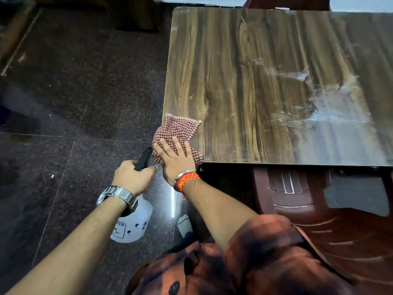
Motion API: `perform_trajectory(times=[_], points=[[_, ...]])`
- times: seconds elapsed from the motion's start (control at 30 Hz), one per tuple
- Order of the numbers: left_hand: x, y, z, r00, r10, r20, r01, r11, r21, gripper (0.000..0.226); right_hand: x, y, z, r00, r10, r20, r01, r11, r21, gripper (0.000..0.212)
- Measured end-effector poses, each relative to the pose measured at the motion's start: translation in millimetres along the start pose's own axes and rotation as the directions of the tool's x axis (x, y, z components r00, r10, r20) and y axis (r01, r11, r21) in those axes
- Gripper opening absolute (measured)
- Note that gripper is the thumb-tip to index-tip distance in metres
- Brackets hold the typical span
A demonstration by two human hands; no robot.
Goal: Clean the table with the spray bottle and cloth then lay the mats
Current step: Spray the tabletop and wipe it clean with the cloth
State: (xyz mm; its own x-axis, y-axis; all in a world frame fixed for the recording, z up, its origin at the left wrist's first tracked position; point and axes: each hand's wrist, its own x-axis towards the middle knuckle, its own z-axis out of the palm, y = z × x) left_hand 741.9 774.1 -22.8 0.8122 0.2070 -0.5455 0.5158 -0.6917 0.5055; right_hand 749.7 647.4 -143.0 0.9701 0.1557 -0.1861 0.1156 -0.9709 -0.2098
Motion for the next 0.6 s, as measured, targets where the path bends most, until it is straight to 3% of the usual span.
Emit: perform_trajectory(times=[0.17, 0.4, 0.6], points=[[-1.8, 4.4, 4.2, 1.0, 0.022, 0.009, -0.022, 1.0, -0.013, 0.032, -14.4, 33.7, -7.6, 0.999, -0.024, -0.048, 0.023, 1.0, -0.014, 0.055], [-11.0, 37.6, 33.3, 0.988, 0.104, 0.118, -0.101, 0.994, -0.028, 0.031, -79.8, 139.0, -10.7, 0.971, 0.212, -0.111, -0.213, 0.977, 0.0, 0.052], [-23.9, 68.8, 64.9, 0.958, 0.175, 0.225, -0.17, 0.985, -0.043, 0.024, -126.4, 215.8, -26.6, 0.892, 0.449, -0.046, -0.446, 0.893, 0.055, 0.052]])
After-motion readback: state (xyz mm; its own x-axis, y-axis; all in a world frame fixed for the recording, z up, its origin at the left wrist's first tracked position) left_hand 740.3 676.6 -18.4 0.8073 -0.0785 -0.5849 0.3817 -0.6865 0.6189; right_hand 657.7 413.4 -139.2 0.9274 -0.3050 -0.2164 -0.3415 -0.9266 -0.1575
